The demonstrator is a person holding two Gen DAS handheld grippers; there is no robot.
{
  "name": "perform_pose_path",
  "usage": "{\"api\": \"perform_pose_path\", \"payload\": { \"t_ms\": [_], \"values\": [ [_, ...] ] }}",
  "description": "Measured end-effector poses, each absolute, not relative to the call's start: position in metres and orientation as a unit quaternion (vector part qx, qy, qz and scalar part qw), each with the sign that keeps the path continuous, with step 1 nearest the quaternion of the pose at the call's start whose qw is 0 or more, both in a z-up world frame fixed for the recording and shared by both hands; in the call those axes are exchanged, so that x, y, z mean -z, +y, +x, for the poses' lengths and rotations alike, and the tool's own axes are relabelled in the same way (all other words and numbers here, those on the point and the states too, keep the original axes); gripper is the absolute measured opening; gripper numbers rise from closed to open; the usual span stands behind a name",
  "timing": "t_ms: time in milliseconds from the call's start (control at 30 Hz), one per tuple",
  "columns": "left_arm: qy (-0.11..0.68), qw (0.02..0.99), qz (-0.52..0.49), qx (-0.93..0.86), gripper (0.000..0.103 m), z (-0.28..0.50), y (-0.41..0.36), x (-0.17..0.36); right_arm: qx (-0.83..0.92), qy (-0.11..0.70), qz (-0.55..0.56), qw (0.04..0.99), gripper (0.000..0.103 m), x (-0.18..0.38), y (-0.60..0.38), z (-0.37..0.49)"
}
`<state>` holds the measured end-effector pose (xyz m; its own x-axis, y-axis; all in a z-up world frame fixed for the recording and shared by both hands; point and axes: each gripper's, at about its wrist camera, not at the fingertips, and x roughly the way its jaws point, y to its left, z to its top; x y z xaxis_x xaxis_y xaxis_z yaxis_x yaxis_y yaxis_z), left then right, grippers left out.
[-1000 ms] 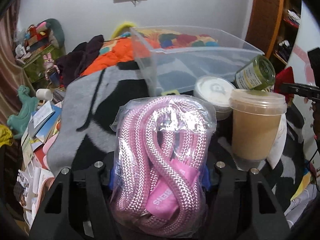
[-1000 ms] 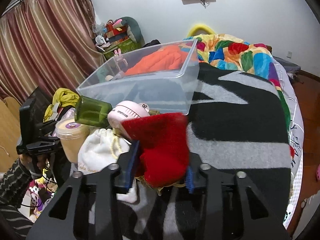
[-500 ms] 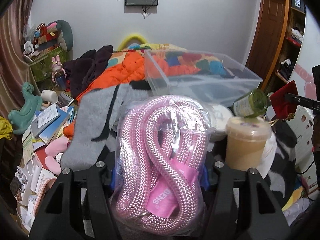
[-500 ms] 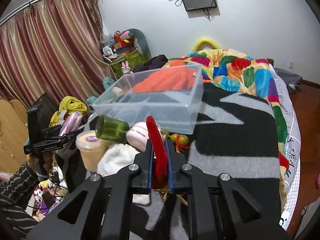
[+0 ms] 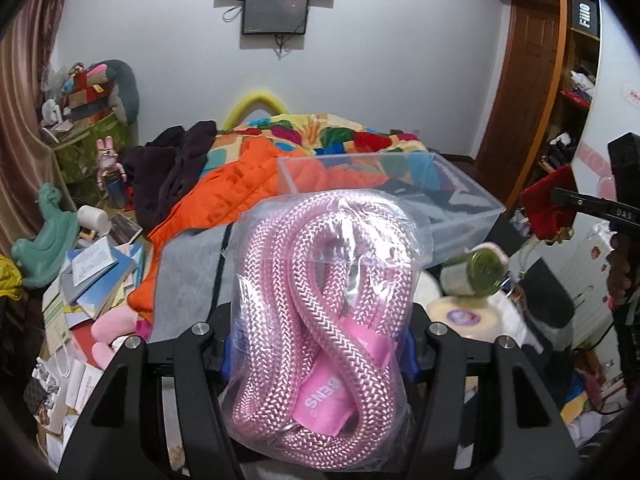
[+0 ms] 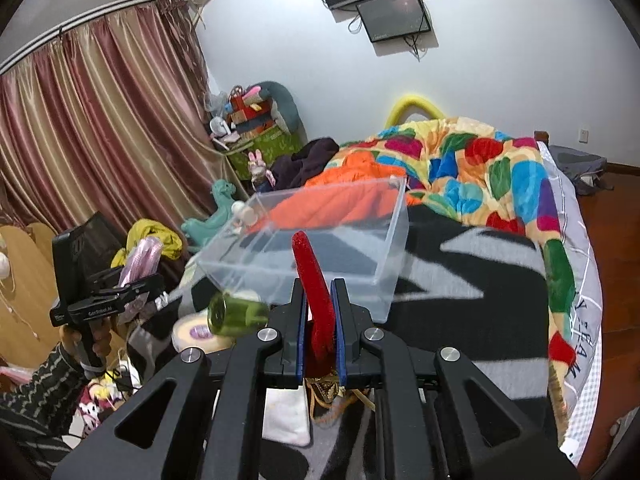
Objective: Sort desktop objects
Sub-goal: 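Lift rope bag with left gripper over clear bin while right gripper carries red pouch there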
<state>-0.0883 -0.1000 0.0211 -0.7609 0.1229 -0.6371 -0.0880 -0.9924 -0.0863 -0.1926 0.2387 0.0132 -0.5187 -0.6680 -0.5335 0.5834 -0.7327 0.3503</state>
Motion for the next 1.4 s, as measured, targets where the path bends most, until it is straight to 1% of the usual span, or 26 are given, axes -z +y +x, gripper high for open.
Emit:
{"api": "perform_pose_path", "payload": {
  "t_ms": [367,700,1133,1400],
  "values": [
    [-0.029,0.071,-0.323,-0.943,0.060,-0.126,-0.092,-0.054,0.880,-0.077,0.303,0.357,0.010,-0.038,0.227,-0.222],
    [-0.032,0.080,-0.336,-0.938,0.060,-0.176,-0.080,-0.057,0.866,-0.094,0.313,0.378,0.010,-0.031,0.203,-0.251],
    [-0.030,0.088,-0.378,-0.921,0.060,-0.231,-0.058,-0.031,0.848,-0.101,0.352,0.384,0.010,0.003,0.179,-0.278],
    [-0.027,0.086,-0.419,-0.904,0.060,-0.256,-0.051,-0.003,0.838,-0.082,0.382,0.382,0.010,0.029,0.165,-0.287]
  ]
}}
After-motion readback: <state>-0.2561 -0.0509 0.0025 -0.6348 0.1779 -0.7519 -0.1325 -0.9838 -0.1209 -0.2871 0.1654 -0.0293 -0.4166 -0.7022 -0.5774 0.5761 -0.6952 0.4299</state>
